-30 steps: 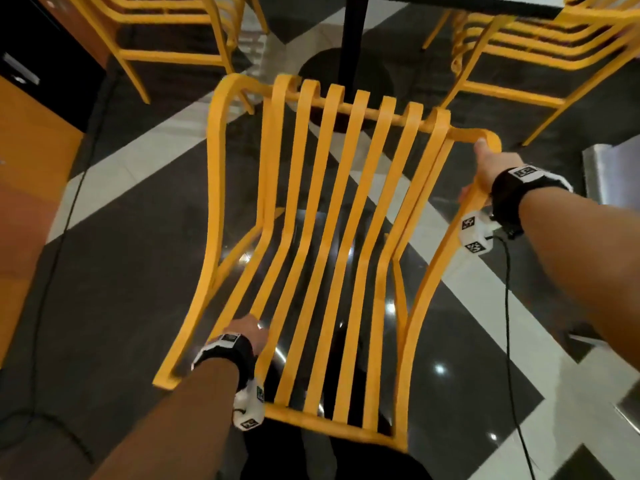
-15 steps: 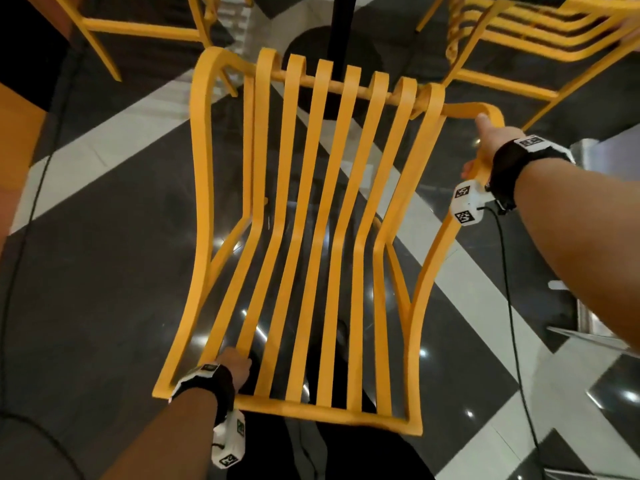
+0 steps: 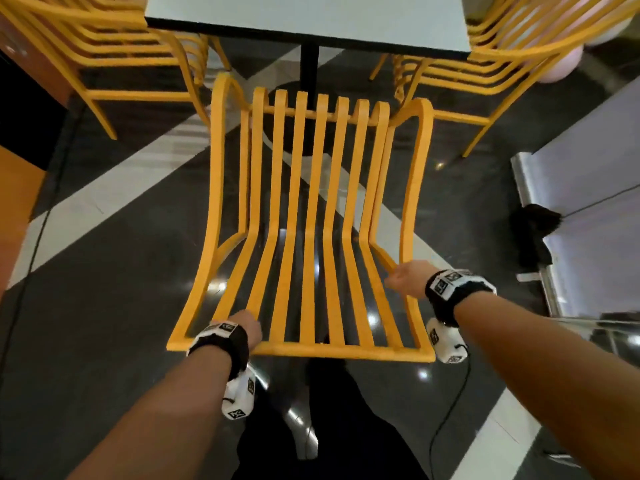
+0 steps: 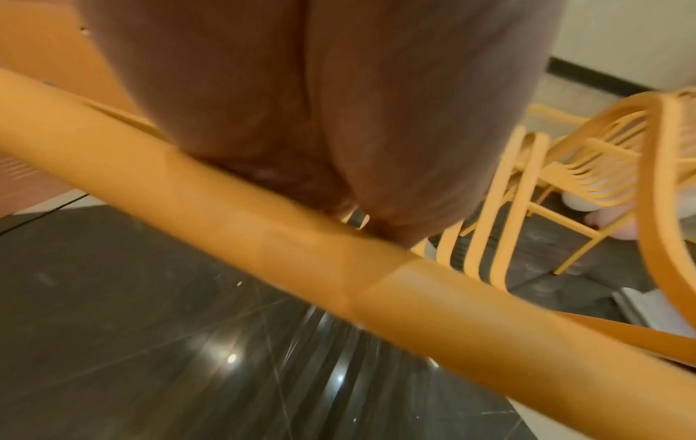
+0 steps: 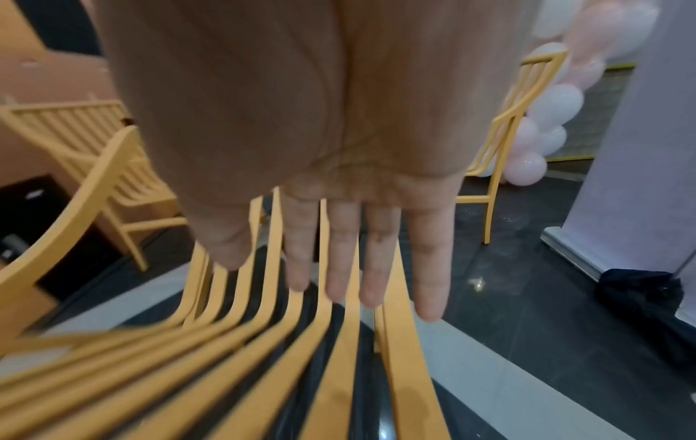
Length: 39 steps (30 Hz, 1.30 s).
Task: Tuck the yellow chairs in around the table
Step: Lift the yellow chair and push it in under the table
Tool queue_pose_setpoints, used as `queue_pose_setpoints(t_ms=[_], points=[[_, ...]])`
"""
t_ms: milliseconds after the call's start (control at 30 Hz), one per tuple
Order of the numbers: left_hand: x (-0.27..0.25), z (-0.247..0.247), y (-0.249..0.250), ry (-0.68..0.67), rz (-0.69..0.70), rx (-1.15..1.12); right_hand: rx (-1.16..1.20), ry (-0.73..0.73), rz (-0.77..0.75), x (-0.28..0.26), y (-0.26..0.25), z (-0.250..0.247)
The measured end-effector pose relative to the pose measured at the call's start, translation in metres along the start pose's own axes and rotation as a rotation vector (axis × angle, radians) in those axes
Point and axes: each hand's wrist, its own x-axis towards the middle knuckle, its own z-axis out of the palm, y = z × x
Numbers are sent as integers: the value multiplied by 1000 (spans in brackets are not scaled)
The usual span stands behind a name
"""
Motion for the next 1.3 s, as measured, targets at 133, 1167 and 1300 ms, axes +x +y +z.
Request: queue_pose_setpoints(t_ms=[133,1167,1300], points=[[-20,-39,15,39,78,110,-217,-125,-35,-51,-4,46],[-15,-276,66,490,287,165,-56,381,-33,24,-23,-159],[-8,-284,65,476,320,156,-42,382,-36,28,-24,-165]])
